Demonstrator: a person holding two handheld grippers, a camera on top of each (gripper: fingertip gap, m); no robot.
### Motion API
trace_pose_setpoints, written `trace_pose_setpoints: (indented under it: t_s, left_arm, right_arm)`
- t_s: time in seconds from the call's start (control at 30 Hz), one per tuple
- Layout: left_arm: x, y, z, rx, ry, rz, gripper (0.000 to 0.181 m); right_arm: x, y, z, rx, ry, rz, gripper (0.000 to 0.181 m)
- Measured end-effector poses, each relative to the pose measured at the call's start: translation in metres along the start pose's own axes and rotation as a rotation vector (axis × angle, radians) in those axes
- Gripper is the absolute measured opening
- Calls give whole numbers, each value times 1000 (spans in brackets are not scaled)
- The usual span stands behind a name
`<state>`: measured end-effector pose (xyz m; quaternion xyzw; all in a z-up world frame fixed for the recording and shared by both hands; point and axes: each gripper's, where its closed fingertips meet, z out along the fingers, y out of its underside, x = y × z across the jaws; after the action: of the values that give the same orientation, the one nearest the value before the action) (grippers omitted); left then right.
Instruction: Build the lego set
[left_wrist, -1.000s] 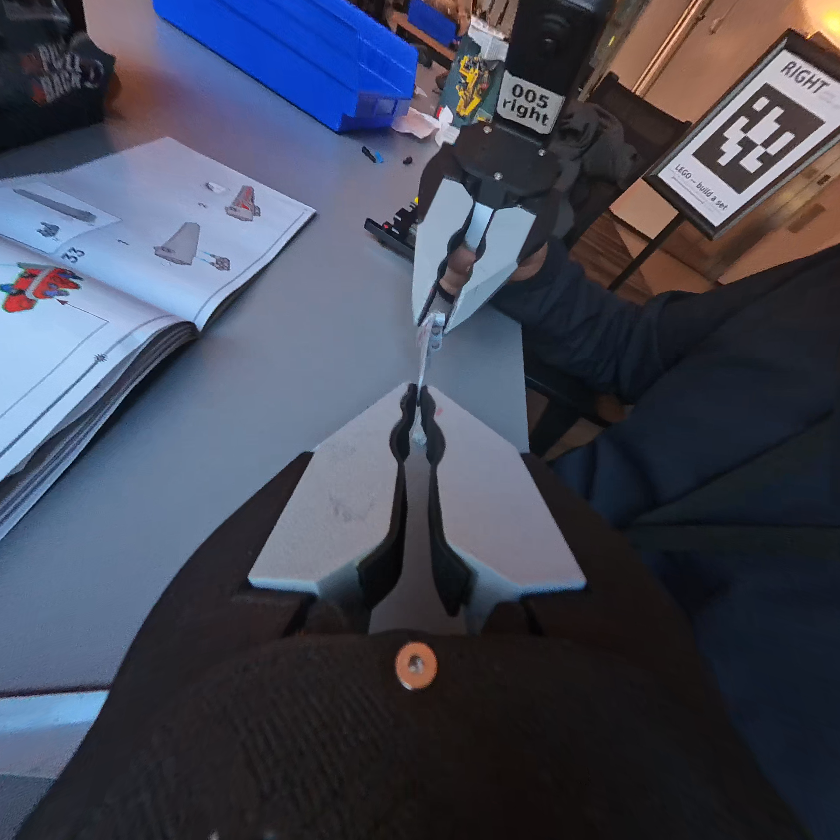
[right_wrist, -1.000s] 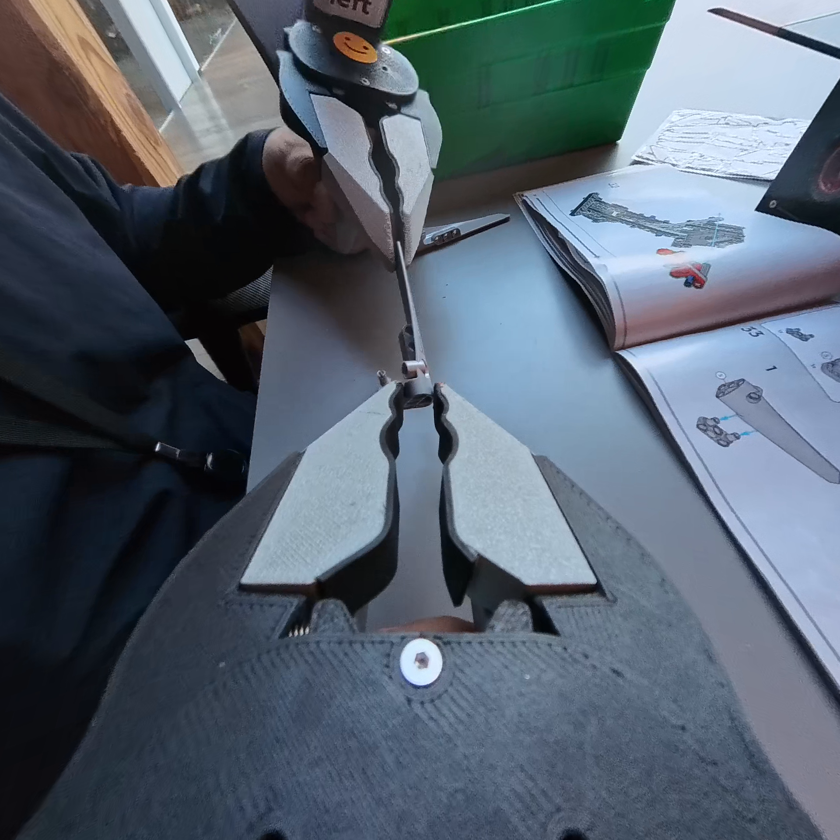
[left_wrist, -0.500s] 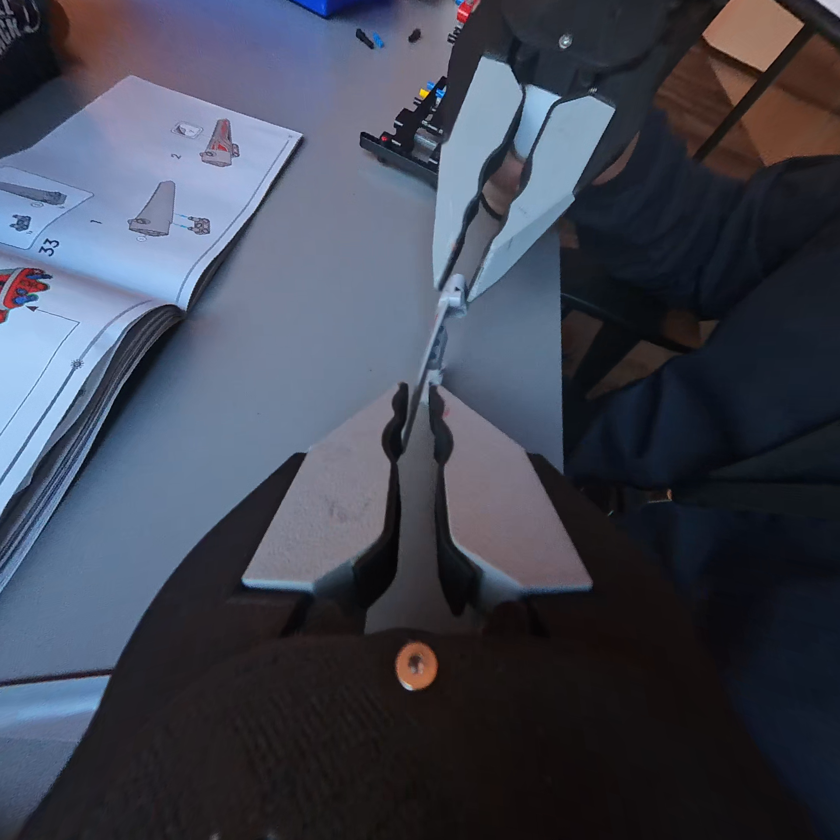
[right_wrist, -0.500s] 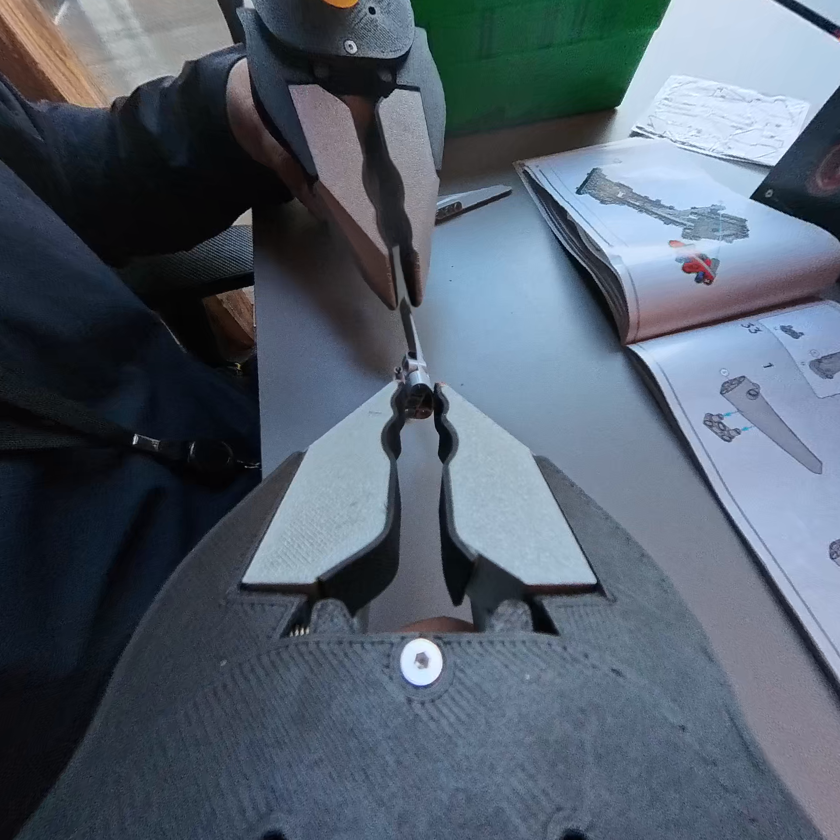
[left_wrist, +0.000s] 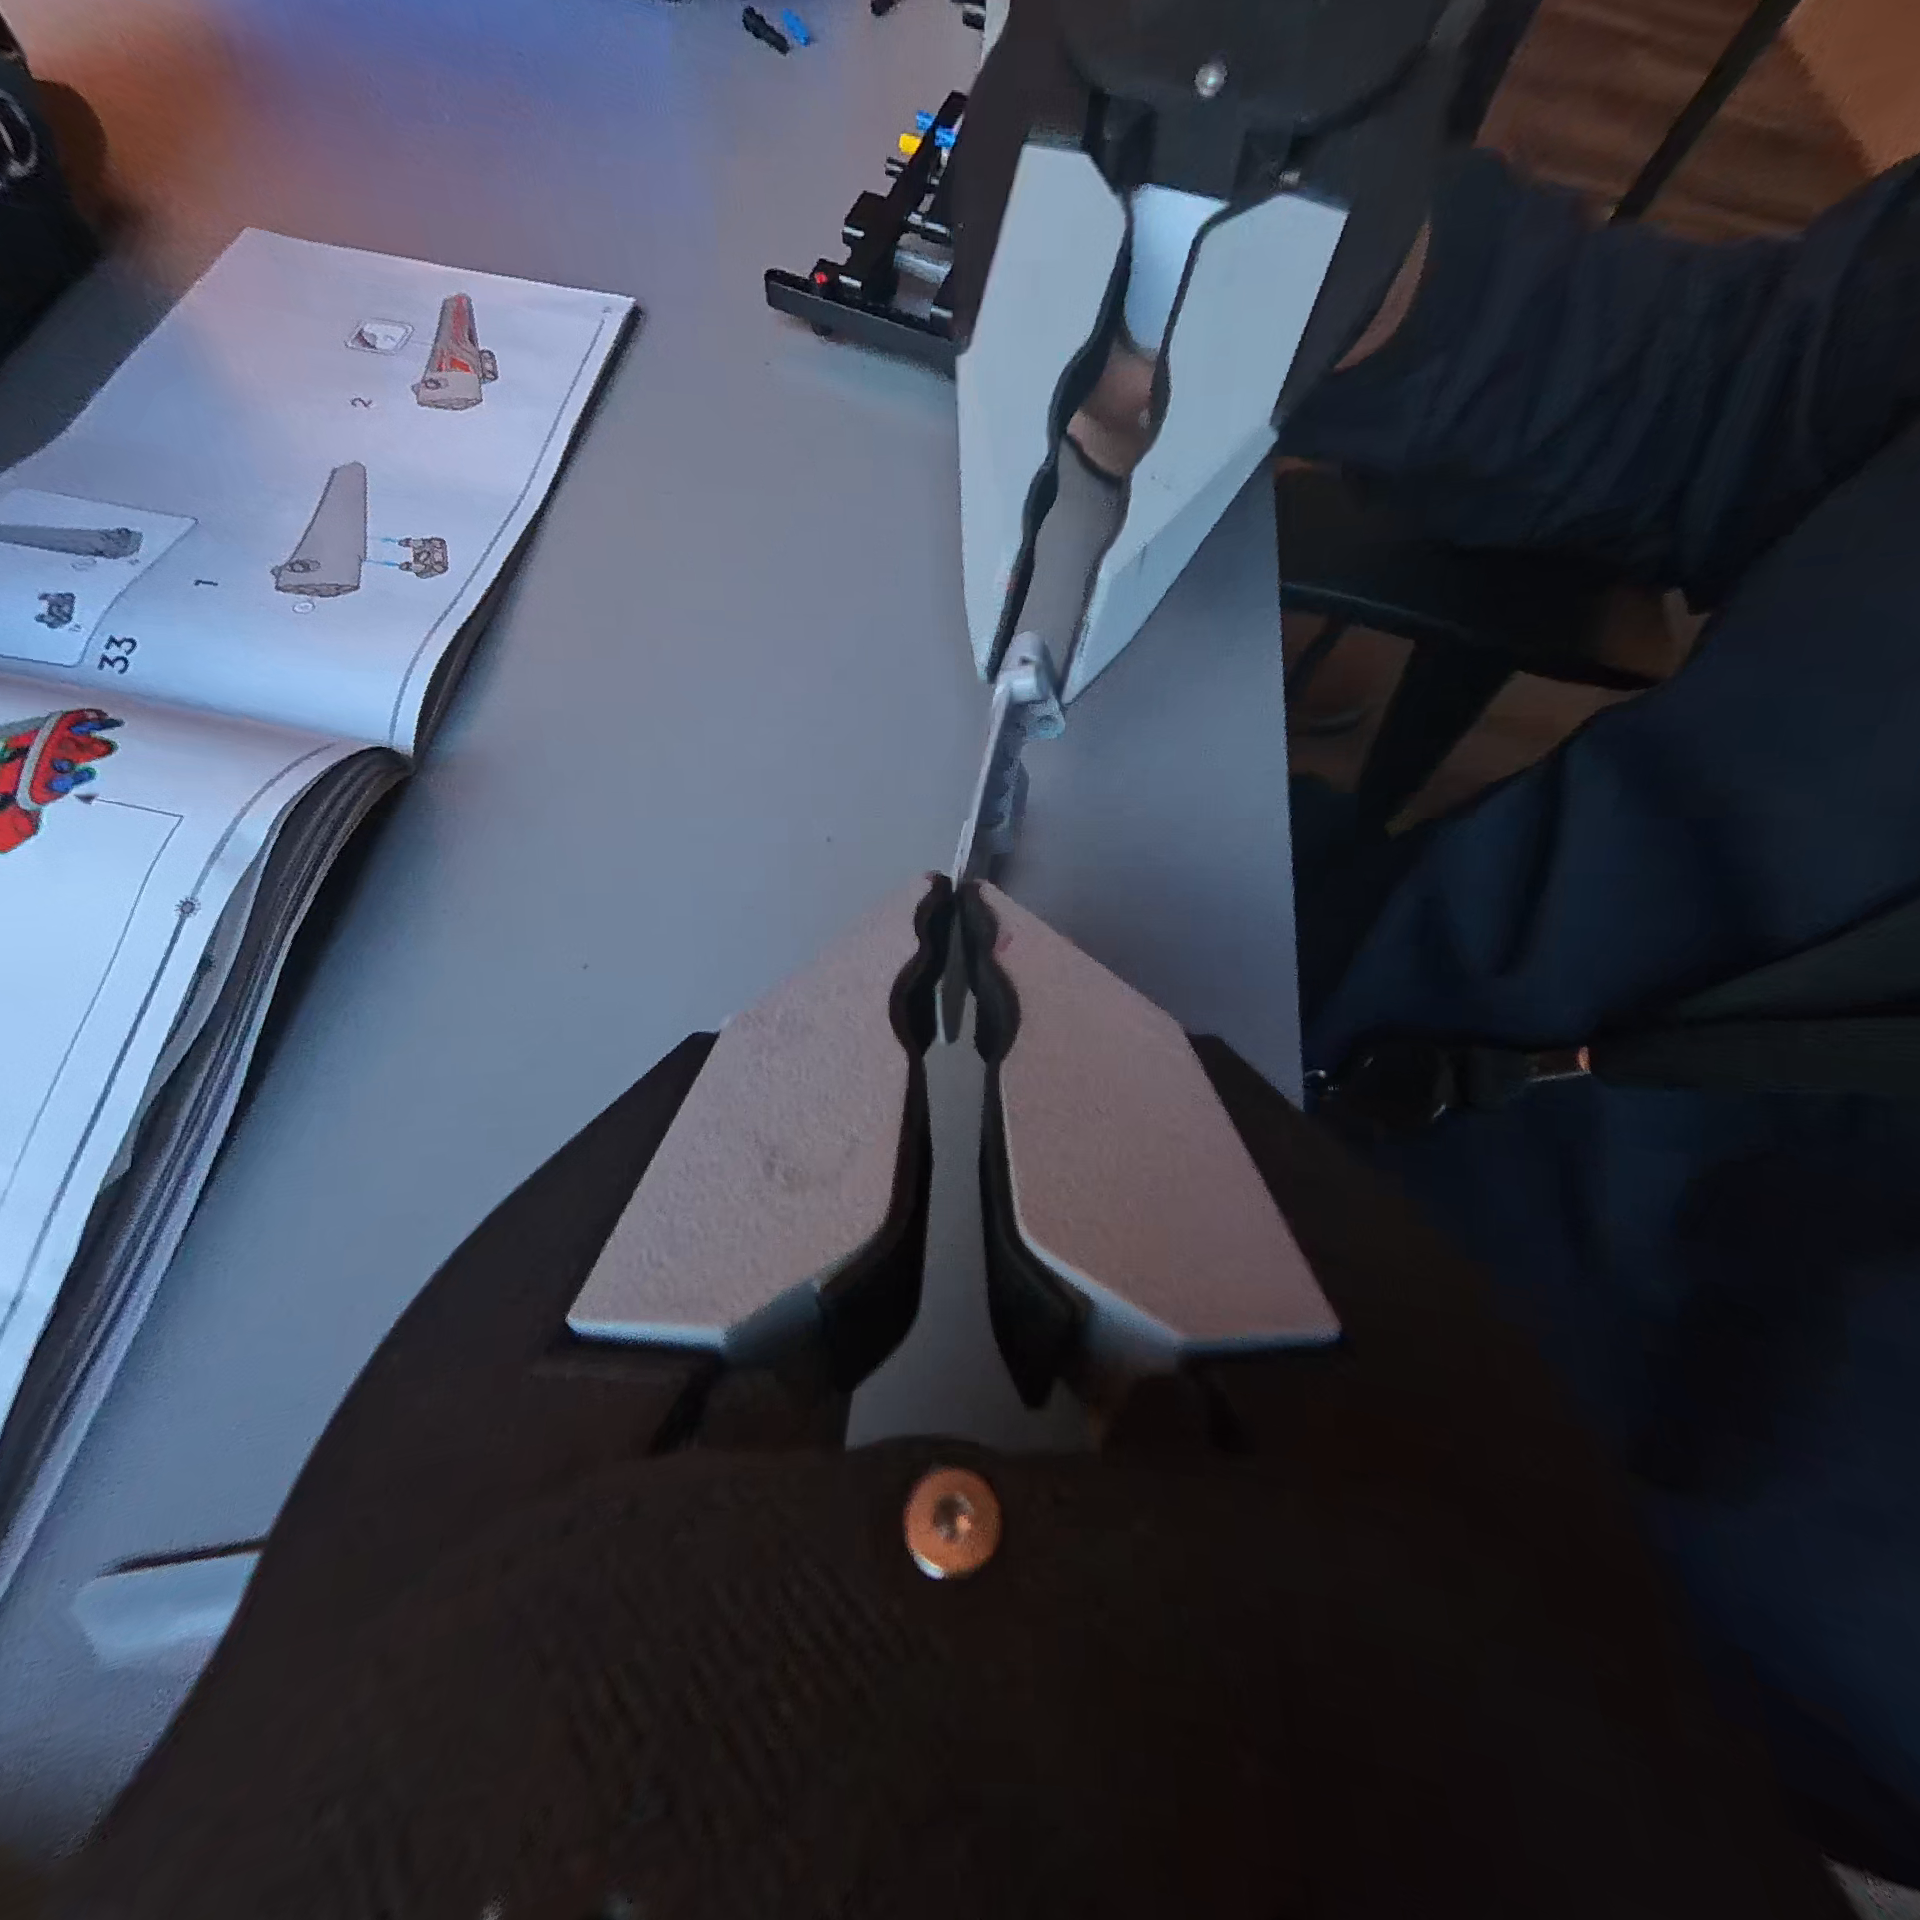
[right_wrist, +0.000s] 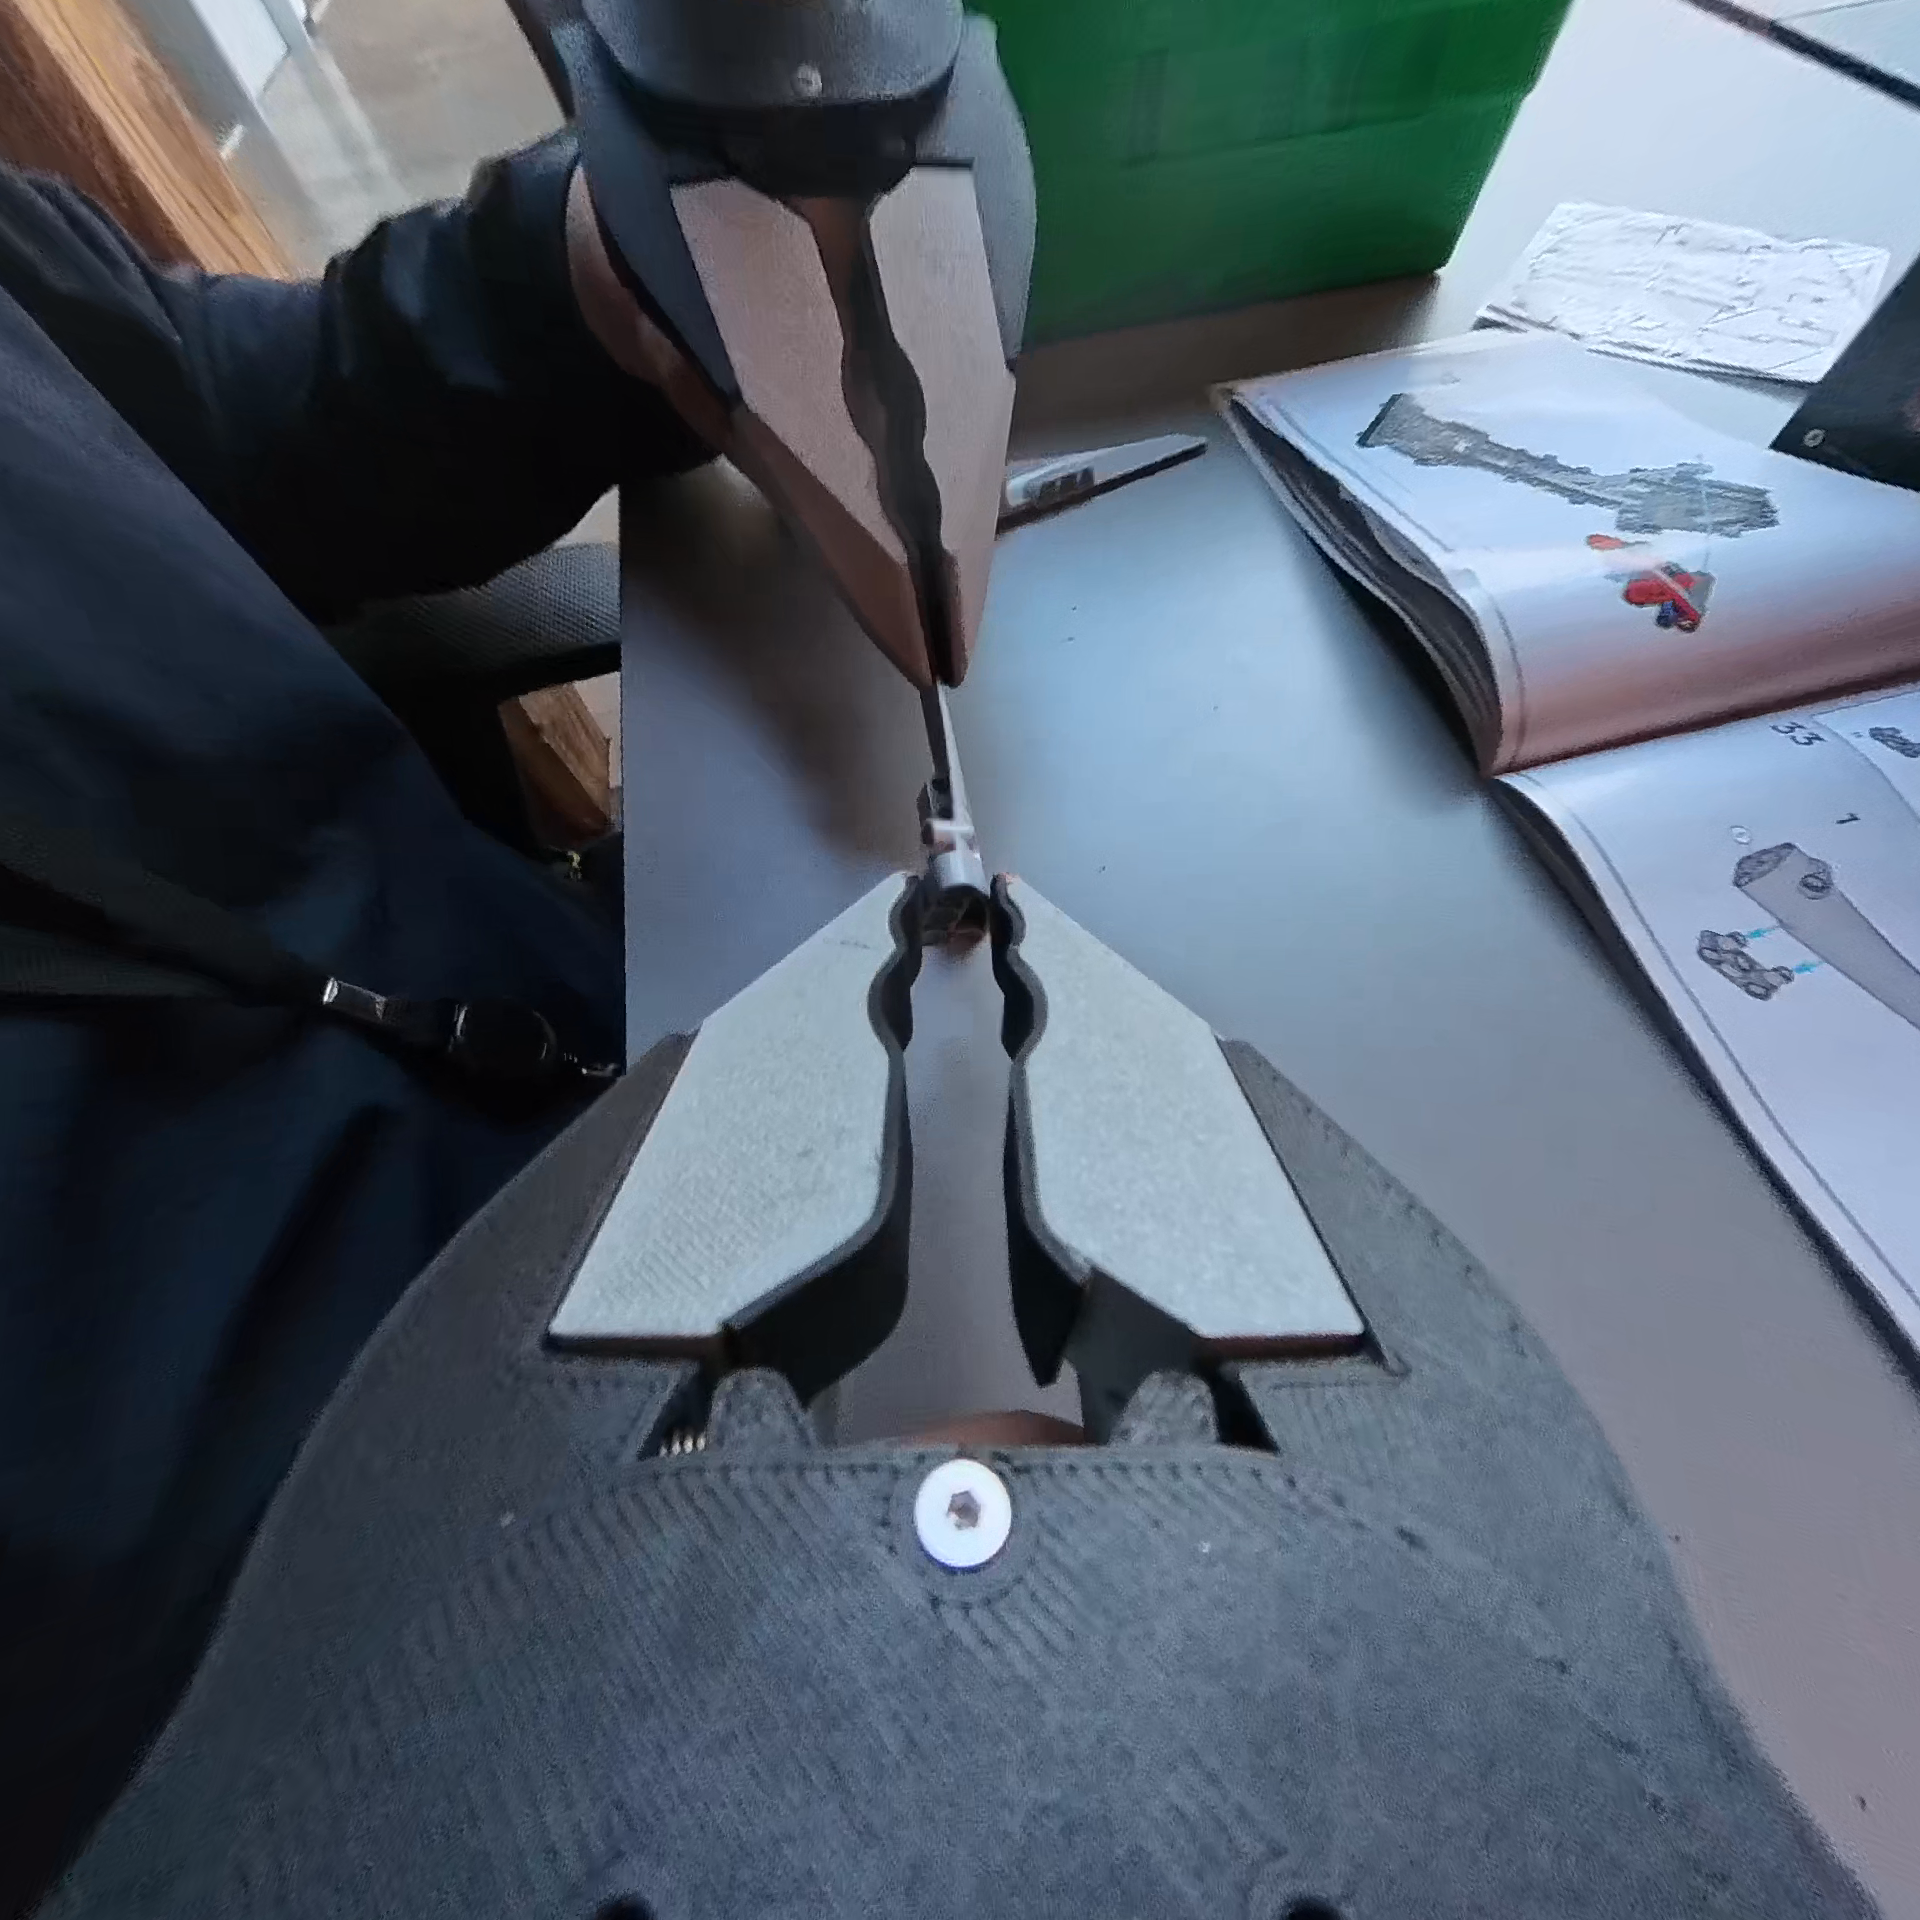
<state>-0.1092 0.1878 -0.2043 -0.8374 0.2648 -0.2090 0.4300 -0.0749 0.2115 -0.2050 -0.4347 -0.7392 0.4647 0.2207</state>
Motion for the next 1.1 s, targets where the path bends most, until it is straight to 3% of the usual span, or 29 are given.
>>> trace_pose_setpoints:
  t_s: [0.2, 0.47, 0.6, 0.73, 0.93, 1.1]
  left_arm:
    - [-3, 2, 1, -16, -15, 40, 0]
    - [-5, -1, 0, 31, 17, -22, 4]
    - [-4, 6, 5, -18, 28, -22, 8]
    - [-3, 13, 11, -64, 28, -8, 0]
    - [-5, 0, 6, -7, 35, -43, 16]
    - [0, 1, 10, -9, 71, -56, 10]
  right_arm:
    - [6, 6, 9, -72, 50, -97, 13]
    - [5, -8, 4, -19, 56, -98, 9]
    - [6, -8, 5, -10, 62, -110, 8]
    - [2, -12, 5, 26, 49, -121, 8]
    - [3, -17, 0, 66, 65, -137, 8]
    - [-1, -23, -1, 104, 52, -145, 8]
